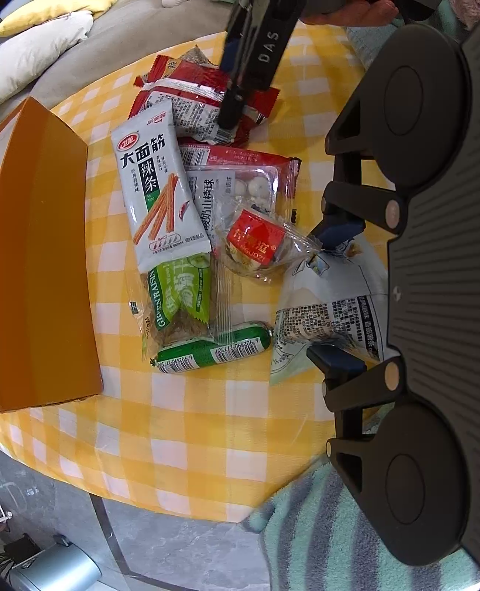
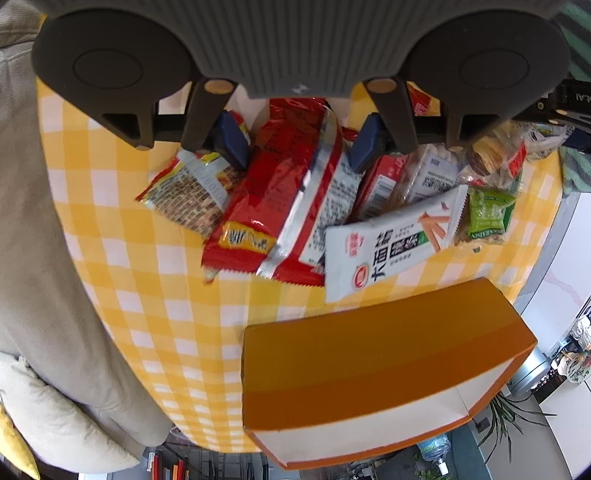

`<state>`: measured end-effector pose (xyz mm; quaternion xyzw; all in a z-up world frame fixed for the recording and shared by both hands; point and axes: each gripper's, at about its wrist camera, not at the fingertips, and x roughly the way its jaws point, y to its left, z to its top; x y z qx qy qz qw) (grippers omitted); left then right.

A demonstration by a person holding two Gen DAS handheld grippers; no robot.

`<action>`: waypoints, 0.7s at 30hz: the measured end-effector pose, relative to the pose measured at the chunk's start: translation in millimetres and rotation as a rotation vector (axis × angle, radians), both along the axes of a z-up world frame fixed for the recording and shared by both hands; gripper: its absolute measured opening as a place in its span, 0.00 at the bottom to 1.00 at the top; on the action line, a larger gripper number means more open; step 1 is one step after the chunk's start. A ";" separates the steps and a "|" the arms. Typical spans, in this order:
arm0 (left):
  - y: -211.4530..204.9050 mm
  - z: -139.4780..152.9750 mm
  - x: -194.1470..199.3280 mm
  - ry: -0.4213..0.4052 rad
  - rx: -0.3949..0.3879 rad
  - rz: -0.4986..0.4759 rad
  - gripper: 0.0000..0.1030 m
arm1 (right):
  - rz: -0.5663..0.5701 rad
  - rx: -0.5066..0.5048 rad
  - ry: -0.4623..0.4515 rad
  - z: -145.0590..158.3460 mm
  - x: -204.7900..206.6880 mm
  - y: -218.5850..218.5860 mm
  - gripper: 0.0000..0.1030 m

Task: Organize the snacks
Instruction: 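Grasp the red chip bag with the right tool while the left tool grasps the white snack bag, then carry both bags into the orange box and open both tools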

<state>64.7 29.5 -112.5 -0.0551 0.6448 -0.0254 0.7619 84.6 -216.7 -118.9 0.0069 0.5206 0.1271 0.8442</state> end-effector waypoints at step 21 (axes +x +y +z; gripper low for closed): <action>-22.0 75.8 -6.5 -0.130 0.056 -0.119 0.50 | 0.004 -0.076 -0.049 56.0 -32.0 1.3 0.44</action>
